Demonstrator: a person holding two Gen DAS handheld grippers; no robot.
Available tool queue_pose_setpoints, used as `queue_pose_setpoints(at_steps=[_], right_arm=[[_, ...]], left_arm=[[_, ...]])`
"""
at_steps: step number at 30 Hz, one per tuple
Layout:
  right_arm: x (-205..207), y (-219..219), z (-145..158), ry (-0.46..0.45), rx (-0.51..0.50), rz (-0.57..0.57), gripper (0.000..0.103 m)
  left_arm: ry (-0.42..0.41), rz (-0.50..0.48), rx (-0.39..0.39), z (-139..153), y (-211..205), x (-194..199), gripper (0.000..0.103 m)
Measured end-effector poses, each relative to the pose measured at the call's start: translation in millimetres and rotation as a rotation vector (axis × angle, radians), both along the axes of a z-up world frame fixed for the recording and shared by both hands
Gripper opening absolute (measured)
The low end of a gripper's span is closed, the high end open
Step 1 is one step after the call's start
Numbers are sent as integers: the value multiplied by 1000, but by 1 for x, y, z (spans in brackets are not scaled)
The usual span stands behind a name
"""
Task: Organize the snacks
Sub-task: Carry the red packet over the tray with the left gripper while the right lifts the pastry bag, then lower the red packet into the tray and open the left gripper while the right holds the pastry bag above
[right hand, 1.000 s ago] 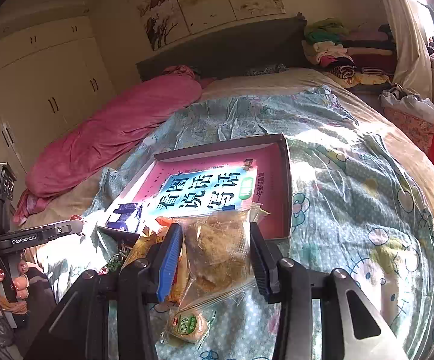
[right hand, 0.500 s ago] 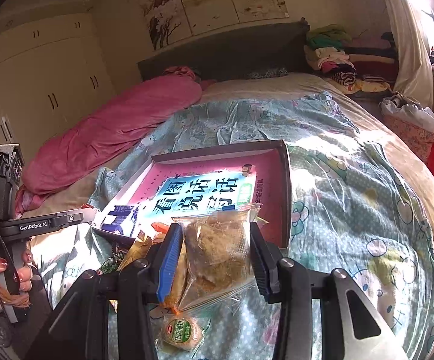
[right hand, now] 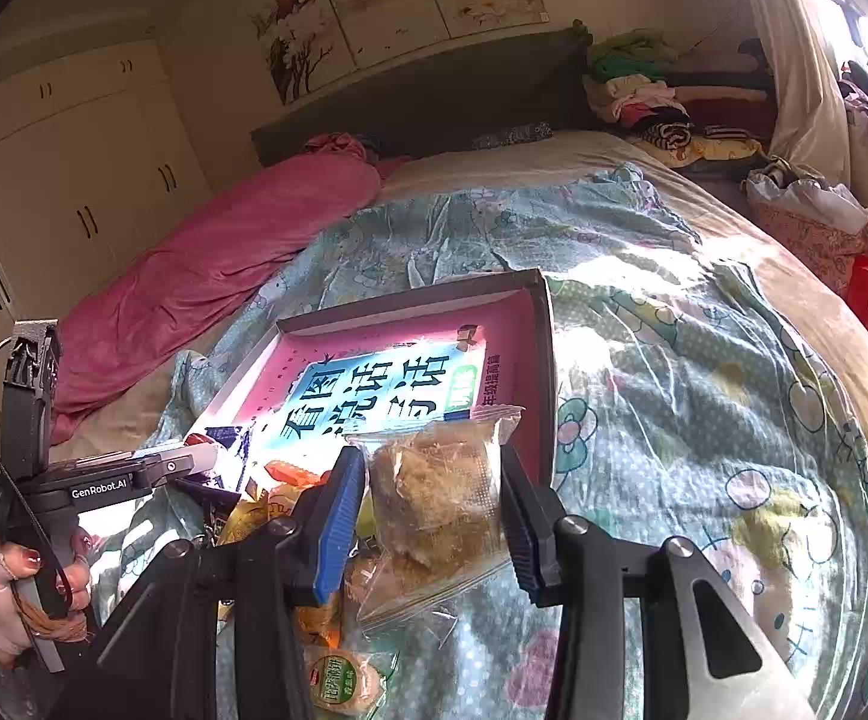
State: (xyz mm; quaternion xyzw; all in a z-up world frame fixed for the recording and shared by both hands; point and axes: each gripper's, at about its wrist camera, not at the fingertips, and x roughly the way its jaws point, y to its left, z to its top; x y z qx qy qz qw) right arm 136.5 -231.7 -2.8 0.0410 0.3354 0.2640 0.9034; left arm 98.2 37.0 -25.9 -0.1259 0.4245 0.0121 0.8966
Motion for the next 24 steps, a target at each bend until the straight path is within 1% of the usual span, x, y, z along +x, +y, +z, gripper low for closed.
queue_pose_setpoints(at_steps=[12, 24], right_arm=[[19, 14, -17, 43, -34, 9, 44], [32, 21, -22, 38, -66, 6, 44]], left_arm=[[8, -17, 3, -6, -8, 13, 37], [16, -30, 8, -8, -14, 20, 37]])
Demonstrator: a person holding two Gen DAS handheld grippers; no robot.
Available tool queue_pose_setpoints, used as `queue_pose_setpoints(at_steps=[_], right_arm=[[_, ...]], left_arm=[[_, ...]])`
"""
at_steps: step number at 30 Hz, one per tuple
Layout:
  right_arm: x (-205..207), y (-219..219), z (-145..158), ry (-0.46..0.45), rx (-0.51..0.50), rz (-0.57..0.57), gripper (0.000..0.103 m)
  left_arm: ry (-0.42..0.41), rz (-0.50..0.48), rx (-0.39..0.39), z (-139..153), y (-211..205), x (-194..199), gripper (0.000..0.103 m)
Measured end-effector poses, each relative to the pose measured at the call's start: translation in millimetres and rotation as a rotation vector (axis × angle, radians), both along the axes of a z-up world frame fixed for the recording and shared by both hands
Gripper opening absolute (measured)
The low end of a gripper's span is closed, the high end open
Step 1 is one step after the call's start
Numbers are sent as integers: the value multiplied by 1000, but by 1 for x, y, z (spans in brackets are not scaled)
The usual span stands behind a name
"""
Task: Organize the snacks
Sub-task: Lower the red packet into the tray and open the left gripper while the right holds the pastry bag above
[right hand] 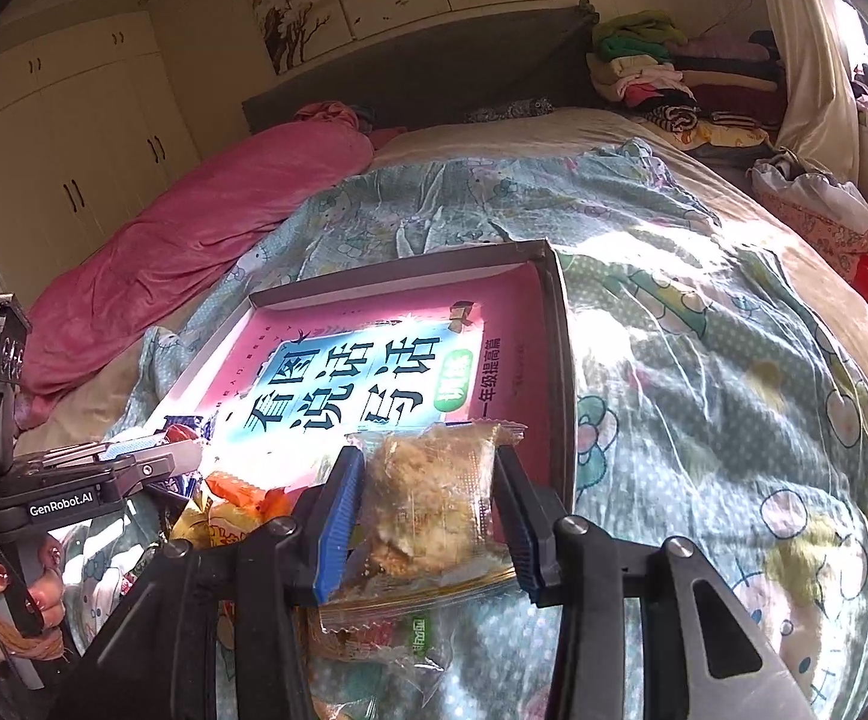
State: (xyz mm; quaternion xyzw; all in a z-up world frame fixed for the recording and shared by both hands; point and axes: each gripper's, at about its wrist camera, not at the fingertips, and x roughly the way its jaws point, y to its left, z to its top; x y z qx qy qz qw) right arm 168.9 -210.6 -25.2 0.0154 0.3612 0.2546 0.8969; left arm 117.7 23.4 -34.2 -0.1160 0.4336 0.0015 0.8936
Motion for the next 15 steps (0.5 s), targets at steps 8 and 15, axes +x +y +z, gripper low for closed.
queue_pose_setpoints(at_steps=[8, 15], right_arm=[[10, 6, -3, -22, -19, -5, 45], [16, 5, -3, -26, -14, -8, 45]], left_arm=[[6, 1, 5, 0, -4, 2, 37], [15, 0, 11, -2, -7, 6, 37]])
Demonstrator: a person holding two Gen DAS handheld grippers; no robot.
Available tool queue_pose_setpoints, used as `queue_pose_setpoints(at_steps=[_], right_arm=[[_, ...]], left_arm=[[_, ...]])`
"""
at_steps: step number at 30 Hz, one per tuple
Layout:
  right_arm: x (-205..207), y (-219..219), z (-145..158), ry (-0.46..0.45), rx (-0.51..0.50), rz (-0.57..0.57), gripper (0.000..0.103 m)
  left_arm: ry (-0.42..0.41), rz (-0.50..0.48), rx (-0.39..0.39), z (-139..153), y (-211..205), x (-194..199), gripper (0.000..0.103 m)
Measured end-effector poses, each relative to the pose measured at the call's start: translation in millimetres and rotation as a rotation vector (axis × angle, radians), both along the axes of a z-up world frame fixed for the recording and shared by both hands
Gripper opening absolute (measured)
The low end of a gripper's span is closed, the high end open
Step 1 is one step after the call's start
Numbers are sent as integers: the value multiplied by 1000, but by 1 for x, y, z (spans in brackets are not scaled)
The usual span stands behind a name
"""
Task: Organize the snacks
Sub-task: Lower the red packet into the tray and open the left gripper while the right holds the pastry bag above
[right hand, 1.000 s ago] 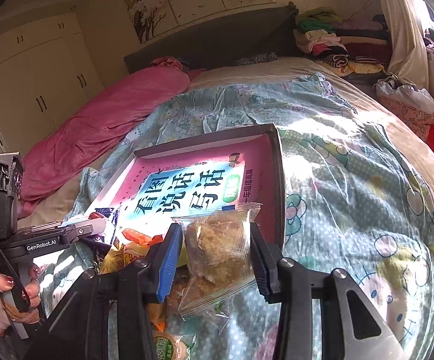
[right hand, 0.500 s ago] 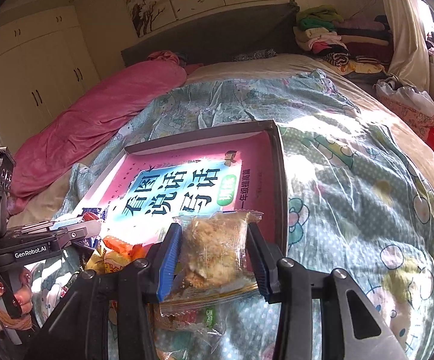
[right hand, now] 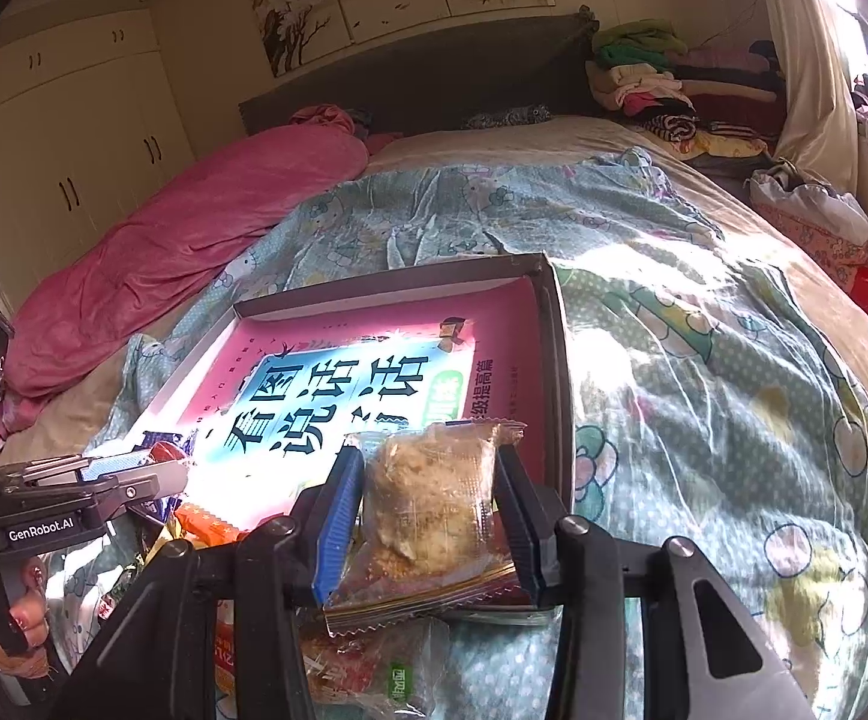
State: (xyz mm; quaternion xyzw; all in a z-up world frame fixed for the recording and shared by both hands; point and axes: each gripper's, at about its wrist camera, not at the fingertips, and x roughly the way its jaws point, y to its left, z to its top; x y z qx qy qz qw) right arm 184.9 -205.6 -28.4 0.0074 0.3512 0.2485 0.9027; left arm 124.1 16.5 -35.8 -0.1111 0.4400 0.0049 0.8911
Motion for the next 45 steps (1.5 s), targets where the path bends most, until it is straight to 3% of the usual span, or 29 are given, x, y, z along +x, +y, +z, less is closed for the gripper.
queue_pose_setpoints(at_steps=[10, 21, 29, 34, 45], right_arm=[[0, 0, 0, -1, -30, -12, 46], [4, -14, -3, 65, 47, -44, 46], [2, -14, -2, 69, 41, -45, 47], [-1, -16, 1, 62, 40, -46, 54], [-8, -15, 6, 54, 60, -22, 57]], left_arm=[[42, 4, -5, -9, -2, 7, 37], [53, 3, -11, -10, -1, 6, 37], [56, 4, -13, -10, -2, 4, 37], [58, 7, -18, -9, -1, 3, 37], [60, 8, -22, -7, 0, 2, 37]])
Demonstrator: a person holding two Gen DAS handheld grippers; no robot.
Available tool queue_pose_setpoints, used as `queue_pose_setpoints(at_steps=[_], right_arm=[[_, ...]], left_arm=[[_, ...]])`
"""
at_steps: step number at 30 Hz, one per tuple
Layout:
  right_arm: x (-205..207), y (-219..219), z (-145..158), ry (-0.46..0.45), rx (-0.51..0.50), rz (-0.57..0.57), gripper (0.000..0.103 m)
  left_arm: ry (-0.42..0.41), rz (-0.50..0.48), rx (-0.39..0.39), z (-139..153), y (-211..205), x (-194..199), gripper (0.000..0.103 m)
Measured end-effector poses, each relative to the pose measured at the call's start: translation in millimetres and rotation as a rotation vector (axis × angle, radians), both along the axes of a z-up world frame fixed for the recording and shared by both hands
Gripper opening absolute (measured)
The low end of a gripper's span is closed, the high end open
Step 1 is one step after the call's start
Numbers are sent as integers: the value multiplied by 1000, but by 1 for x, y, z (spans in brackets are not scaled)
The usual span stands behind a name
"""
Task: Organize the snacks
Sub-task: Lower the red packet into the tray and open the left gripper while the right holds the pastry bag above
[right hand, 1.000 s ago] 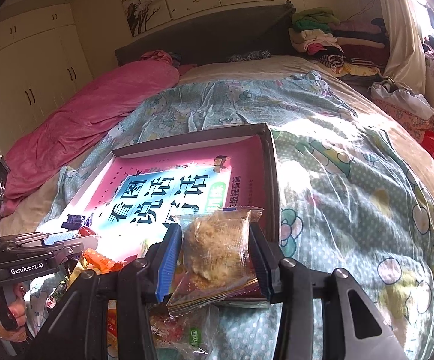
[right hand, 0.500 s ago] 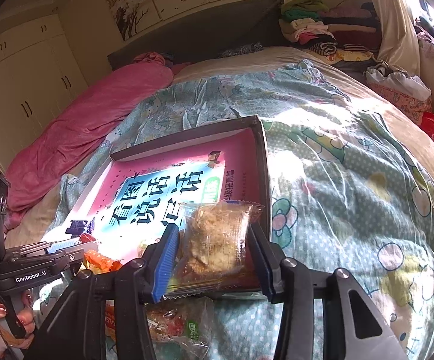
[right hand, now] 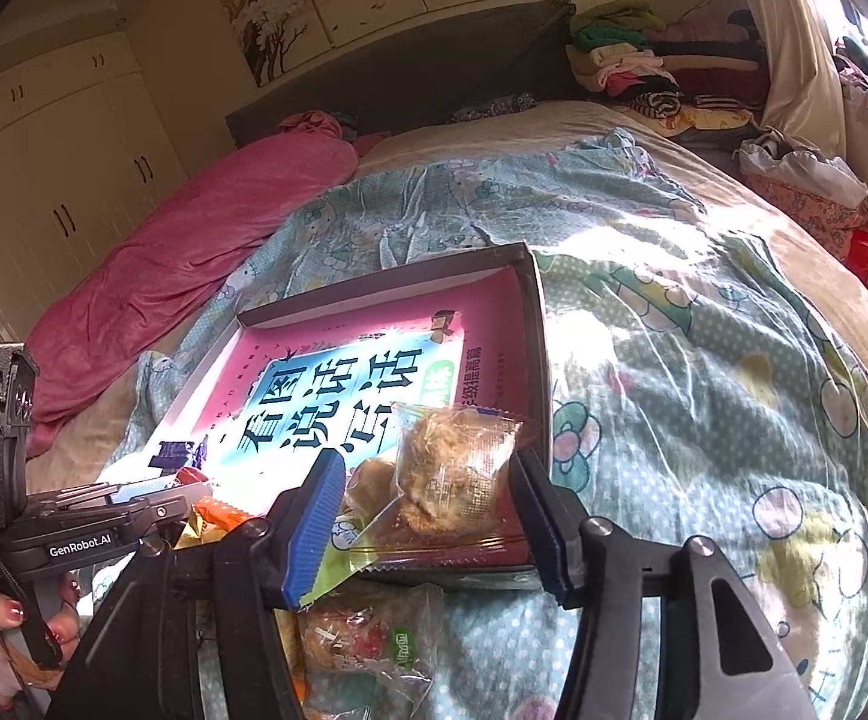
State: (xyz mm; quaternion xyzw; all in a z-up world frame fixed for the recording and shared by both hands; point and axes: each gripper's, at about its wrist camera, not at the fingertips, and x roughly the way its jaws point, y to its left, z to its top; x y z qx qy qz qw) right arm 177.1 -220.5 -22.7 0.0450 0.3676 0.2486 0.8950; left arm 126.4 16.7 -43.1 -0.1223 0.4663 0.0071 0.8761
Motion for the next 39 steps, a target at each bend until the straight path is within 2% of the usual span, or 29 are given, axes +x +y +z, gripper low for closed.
queue_pose_setpoints(at_steps=[8, 24, 33, 35, 39], right_arm=[[-3, 12, -3, 1, -27, 39, 57], [-3, 7, -1, -10, -21, 21, 57], [-6, 5, 6, -33, -14, 27, 57], [-6, 6, 6, -35, -13, 27, 57], [-8, 6, 8, -47, -12, 26, 57]], left_arm=[[8, 4, 3, 2, 0, 0, 38], [2, 7, -6, 4, 0, -1, 40], [-17, 5, -6, 12, 0, -5, 47], [-22, 10, -1, 14, 2, -6, 53], [-35, 22, -10, 18, 6, -9, 54]])
